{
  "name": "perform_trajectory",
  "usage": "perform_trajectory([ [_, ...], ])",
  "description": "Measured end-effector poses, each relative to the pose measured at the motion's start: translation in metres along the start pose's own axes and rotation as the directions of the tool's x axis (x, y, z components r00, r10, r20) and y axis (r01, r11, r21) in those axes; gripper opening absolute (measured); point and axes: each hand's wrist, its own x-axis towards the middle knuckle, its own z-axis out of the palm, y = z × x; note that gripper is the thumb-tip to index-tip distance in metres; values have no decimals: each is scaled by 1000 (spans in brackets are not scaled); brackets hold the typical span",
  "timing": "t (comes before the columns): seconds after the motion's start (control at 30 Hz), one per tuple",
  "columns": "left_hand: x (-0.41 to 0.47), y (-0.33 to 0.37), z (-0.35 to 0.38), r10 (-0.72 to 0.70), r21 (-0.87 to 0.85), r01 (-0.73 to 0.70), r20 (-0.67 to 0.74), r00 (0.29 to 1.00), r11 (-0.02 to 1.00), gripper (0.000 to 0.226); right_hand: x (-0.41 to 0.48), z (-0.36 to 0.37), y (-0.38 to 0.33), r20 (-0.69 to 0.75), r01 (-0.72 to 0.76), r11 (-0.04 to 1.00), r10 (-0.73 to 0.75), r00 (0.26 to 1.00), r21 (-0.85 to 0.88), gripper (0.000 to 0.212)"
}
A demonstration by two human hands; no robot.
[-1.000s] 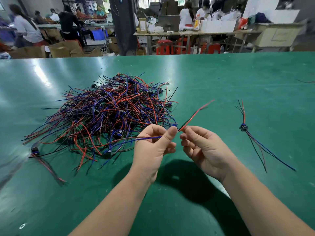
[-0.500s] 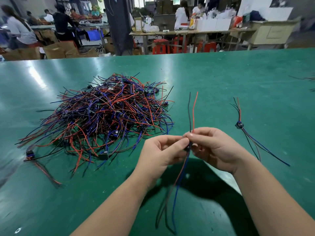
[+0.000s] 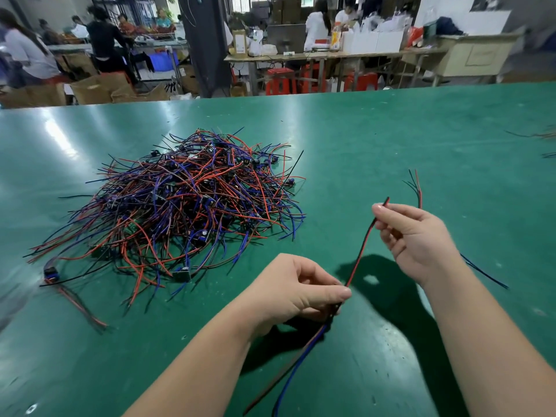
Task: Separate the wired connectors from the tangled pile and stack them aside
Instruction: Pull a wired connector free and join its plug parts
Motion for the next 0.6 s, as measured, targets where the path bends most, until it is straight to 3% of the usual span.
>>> perform_trajectory([
  [0.1,-1,0,-4,32,90,-30,-19,999,995,11,3,0,4,-74,78,985,-67,995,153,6],
  [0.17,-1,1,-5,57,14,-56,-74,996,998,11,4,1,3,-92,144,974,-130,987,174,15],
  [0.23,3,1,-5,84,-112,-106,-190,978,988,23,-2,4,4,-19,218,976,-219,976,-24,26],
  [0.27,5,1,-5,89,-166,-133,-251,964,977,27,-6,7,6,99,276,947,-262,960,-164,27],
  [0.33,9,0,-5,99,-224,-183,-339,936,957,30,-19,16,14,442,404,832,-220,870,-381,22],
  [0.4,11,-2,-7,109,-249,-217,-385,916,944,27,-30,23,24,658,530,684,-95,747,-502,23],
  [0.5,13,-4,-8,120,-241,-222,-376,919,945,31,-30,27,34,722,725,411,-197,663,-553,27],
  [0.6,15,-2,-5,108,-235,-196,-339,934,952,43,-22,22,32,646,748,306,-378,663,-589,19],
])
